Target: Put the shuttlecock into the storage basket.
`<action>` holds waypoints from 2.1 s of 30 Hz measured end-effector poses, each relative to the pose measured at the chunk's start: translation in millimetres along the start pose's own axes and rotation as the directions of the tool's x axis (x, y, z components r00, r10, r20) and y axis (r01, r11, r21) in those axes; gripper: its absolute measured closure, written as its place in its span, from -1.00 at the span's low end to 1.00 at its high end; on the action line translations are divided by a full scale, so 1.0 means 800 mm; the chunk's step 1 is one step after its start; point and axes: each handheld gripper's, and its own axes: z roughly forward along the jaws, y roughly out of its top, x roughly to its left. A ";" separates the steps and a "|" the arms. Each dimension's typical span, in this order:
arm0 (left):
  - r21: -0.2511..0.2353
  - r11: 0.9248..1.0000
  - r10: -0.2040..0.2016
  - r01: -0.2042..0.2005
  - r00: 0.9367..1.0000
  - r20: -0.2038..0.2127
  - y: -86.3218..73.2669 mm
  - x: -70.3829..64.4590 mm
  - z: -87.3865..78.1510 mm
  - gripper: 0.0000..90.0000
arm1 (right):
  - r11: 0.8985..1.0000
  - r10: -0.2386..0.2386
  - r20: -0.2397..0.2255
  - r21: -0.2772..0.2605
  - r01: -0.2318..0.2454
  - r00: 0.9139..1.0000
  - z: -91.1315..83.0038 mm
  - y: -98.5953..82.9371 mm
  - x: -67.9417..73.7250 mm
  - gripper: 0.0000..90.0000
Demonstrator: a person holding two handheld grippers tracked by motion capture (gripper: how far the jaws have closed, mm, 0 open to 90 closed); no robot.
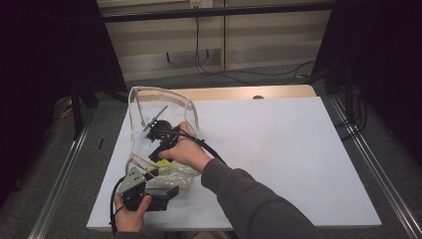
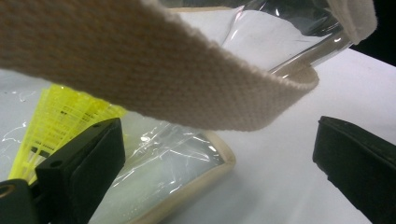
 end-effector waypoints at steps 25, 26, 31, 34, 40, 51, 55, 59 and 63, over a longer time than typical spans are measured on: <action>0.005 1.000 0.005 -0.005 1.000 0.006 0.000 0.000 0.001 -0.95 | 1.000 0.017 0.000 -0.008 -0.017 1.000 -0.017 -0.007 -0.004 -0.28; 0.005 1.000 0.002 -0.002 1.000 0.007 0.000 0.000 0.001 -0.95 | 1.000 0.015 0.003 -0.008 -0.015 1.000 -0.019 -0.008 -0.003 -0.29; 0.005 1.000 0.001 -0.001 1.000 0.008 -0.001 0.000 0.001 -0.95 | 1.000 0.019 -0.001 -0.018 -0.019 1.000 -0.024 -0.013 -0.007 -0.34; 0.006 1.000 0.001 -0.001 1.000 0.005 -0.001 0.000 0.001 -0.95 | 0.999 0.037 -0.010 -0.028 -0.037 0.999 -0.029 -0.016 -0.009 -0.38; 0.008 1.000 0.005 -0.005 1.000 0.006 0.000 0.000 0.001 -0.95 | 0.998 0.033 -0.031 -0.050 -0.034 0.999 -0.047 -0.020 -0.012 -0.46; 0.006 1.000 0.003 -0.003 1.000 0.000 -0.001 -0.002 0.000 -0.95 | 0.997 0.018 -0.065 -0.076 -0.023 0.998 -0.067 -0.027 -0.009 -0.63; 0.003 1.000 0.002 -0.002 1.000 0.001 -0.001 -0.002 -0.001 -0.95 | 0.996 0.016 -0.064 -0.085 -0.021 0.998 -0.073 -0.029 -0.010 -0.66; 0.005 1.000 0.006 -0.006 1.000 0.001 0.000 -0.001 0.000 -0.95 | 0.995 0.021 -0.063 -0.100 -0.027 0.998 -0.079 -0.031 -0.013 -0.68; 0.009 1.000 0.005 -0.006 1.000 0.002 0.000 -0.001 0.000 -0.95 | 0.993 0.030 -0.065 -0.110 -0.037 0.997 -0.087 -0.036 -0.017 -0.70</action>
